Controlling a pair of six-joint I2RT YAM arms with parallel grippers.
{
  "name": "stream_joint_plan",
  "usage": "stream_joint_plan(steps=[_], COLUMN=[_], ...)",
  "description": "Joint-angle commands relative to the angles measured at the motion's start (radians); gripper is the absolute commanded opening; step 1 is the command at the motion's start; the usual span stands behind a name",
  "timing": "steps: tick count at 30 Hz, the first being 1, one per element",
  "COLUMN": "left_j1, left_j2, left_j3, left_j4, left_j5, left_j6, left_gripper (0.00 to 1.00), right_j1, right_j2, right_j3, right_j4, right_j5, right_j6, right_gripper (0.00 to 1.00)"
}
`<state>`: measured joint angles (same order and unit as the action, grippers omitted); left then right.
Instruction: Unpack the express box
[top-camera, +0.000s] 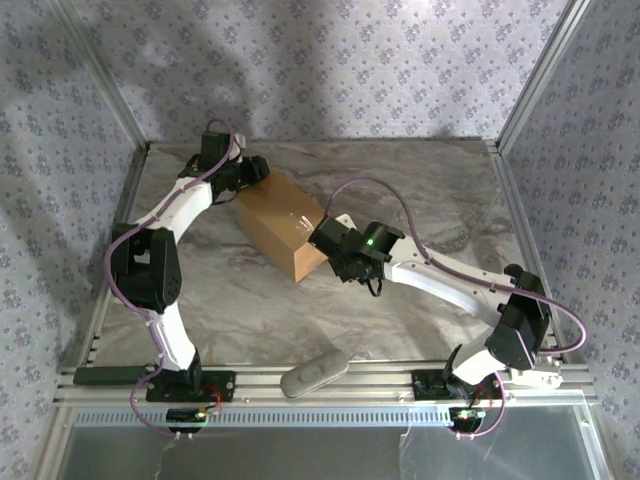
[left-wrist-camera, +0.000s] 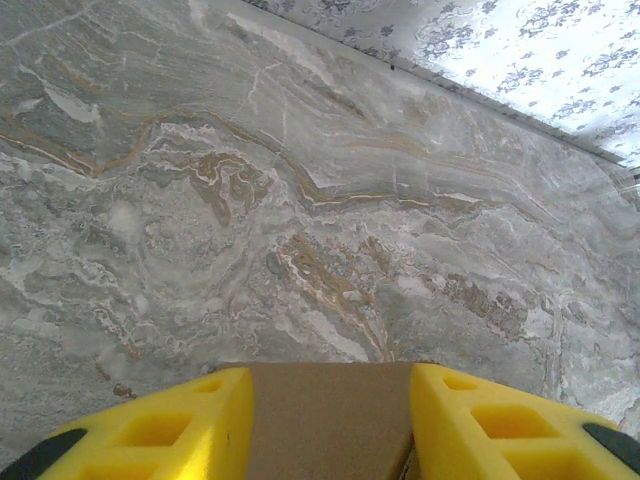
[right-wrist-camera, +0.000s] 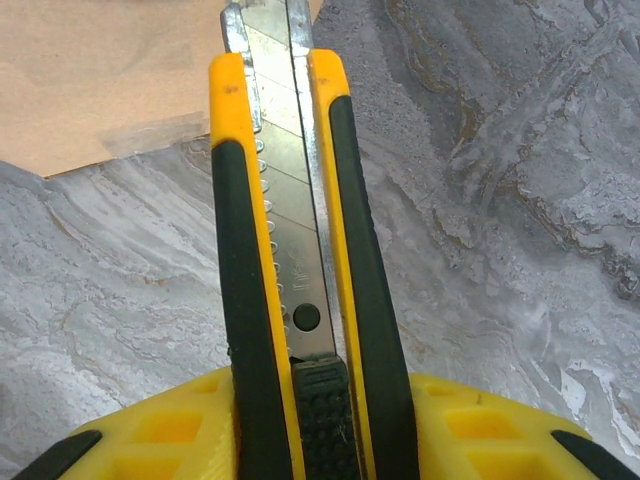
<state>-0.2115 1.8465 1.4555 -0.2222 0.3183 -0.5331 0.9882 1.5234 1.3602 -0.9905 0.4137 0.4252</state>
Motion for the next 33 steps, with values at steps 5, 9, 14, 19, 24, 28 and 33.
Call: stream_joint_plan(steps=[5, 9, 14, 19, 24, 28, 33], left_j1=[-0.103, -0.108, -0.114, -0.118, -0.119, -0.118, -0.11], left_j2=[-0.006, -0.004, -0.003, -0.003, 0.016, 0.032, 0.056], left_j3=[-0.029, -0.027, -0.024, -0.014, 0.03, 0.076, 0.15], left_j4=[-0.099, -0.097, -0.097, -0.098, -0.115, -0.142, -0.206], left_j5=[0.18, 0.18, 0.18, 0.182, 0.182, 0.169, 0.109], left_j6=[-0.055, -0.056, -0.055, -0.049, -0.04, -0.025, -0.001], left_gripper=[0.45, 0.45, 0.45, 0.45, 0.45, 0.45, 0.47], right_j1=[0.008, 0.012, 0.016, 0.037, 0.042, 0.043, 0.042], right_j2=[0.005, 0.006, 0.017, 0.023, 0.023, 0.017, 0.016], right_j3=[0.043, 0.033, 0.04, 0.051, 0.037, 0.027, 0.024], right_j4=[0.245, 0.254, 0.235, 0.219, 0.223, 0.215, 0.176], right_j5=[-0.136, -0.146, -0.079, -0.008, -0.015, -0.007, 0.032], right_j6=[-0.036, -0.048, -0.064, -0.102, -0.09, -0.068, -0.033], right_gripper=[0.0, 0.0, 0.0, 0.0, 0.0, 0.0, 0.0])
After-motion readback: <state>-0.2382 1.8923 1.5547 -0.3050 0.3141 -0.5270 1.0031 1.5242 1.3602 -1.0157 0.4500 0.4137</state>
